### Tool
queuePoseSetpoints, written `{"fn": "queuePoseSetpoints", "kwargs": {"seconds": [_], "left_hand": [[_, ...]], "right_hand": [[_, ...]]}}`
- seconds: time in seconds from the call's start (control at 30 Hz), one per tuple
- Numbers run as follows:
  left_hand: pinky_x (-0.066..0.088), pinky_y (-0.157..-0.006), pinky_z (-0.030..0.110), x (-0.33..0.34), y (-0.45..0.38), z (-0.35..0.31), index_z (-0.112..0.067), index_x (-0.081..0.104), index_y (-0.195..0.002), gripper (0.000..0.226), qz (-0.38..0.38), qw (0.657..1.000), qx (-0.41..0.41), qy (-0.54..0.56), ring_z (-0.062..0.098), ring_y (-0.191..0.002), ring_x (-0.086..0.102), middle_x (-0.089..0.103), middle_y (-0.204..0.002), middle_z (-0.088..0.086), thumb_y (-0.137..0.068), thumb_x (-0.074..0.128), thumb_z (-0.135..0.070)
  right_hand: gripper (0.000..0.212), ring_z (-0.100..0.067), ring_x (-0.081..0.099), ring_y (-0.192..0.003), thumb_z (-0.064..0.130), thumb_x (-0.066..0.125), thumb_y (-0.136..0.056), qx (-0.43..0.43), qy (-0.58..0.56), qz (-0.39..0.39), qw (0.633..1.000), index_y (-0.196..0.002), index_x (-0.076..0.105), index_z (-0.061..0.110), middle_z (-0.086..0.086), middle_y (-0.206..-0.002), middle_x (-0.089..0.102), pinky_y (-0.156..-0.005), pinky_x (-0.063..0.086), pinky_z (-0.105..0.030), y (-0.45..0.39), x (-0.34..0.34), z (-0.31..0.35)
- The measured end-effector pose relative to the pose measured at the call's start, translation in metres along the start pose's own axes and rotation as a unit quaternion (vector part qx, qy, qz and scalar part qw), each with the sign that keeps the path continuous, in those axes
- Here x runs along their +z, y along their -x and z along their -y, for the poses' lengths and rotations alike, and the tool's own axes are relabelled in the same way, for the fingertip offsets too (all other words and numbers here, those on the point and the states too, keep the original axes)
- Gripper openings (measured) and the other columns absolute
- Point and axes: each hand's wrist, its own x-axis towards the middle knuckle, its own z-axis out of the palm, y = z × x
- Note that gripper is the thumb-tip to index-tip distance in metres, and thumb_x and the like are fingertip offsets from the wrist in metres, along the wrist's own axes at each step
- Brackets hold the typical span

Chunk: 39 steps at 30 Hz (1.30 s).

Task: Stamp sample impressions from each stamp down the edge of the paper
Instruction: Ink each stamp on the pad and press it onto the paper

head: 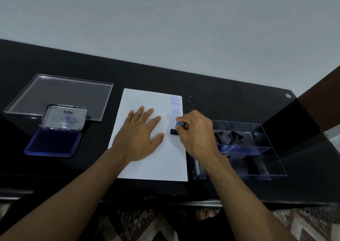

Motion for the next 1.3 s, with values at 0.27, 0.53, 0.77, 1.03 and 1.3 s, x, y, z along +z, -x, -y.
{"fn": "queuePoseSetpoints", "kwargs": {"seconds": [0.27,0.53,0.77,1.03,1.3], "left_hand": [[0.009,-0.126,0.049,-0.001,0.001,-0.001,-0.032,0.034,-0.155,0.083,-0.009,1.000,0.004,0.005,0.024,-0.156,0.005,0.017,-0.168,-0.002,-0.089,0.008,-0.076],[0.009,-0.126,0.048,0.000,0.001,0.000,-0.032,0.034,-0.155,0.084,-0.010,1.000,0.005,0.007,0.023,-0.156,0.005,0.017,-0.168,-0.002,-0.088,0.008,-0.076],[0.008,-0.126,0.048,-0.001,0.001,0.000,-0.032,0.034,-0.155,0.084,-0.007,1.000,0.005,0.005,0.023,-0.156,0.004,0.016,-0.168,-0.002,-0.088,0.007,-0.076],[0.010,-0.126,0.049,-0.001,0.001,-0.001,-0.033,0.034,-0.155,0.086,-0.005,1.000,0.002,0.009,0.023,-0.156,0.004,0.016,-0.168,-0.003,-0.087,0.005,-0.077],[0.009,-0.126,0.047,0.000,0.001,0.000,-0.032,0.034,-0.155,0.083,-0.009,1.000,0.006,0.003,0.023,-0.156,0.005,0.018,-0.168,-0.002,-0.089,0.009,-0.076]], "right_hand": [[0.011,-0.016,0.061,-0.075,0.017,0.070,-0.089,-0.017,0.031,0.036,0.999,-0.092,0.077,0.008,-0.006,-0.091,0.064,-0.072,0.055,-0.030,-0.007,-0.005,-0.004],[0.016,-0.019,0.064,-0.083,0.019,0.068,-0.093,-0.018,0.022,0.053,0.998,-0.104,0.077,0.013,-0.006,-0.096,0.066,-0.077,0.057,-0.033,-0.009,-0.008,-0.005],[0.012,-0.019,0.063,-0.077,0.014,0.069,-0.091,-0.024,0.009,0.034,0.999,-0.099,0.078,0.010,-0.006,-0.090,0.065,-0.074,0.057,-0.033,-0.008,-0.005,-0.006],[0.011,-0.019,0.061,-0.072,0.012,0.068,-0.092,-0.023,0.011,0.031,0.999,-0.088,0.077,0.009,-0.005,-0.083,0.062,-0.070,0.056,-0.036,-0.006,-0.004,-0.004],[0.010,-0.017,0.061,-0.075,0.011,0.069,-0.091,-0.025,0.002,0.031,0.999,-0.094,0.078,0.010,-0.004,-0.086,0.064,-0.072,0.056,-0.033,-0.008,-0.005,-0.004]]}}
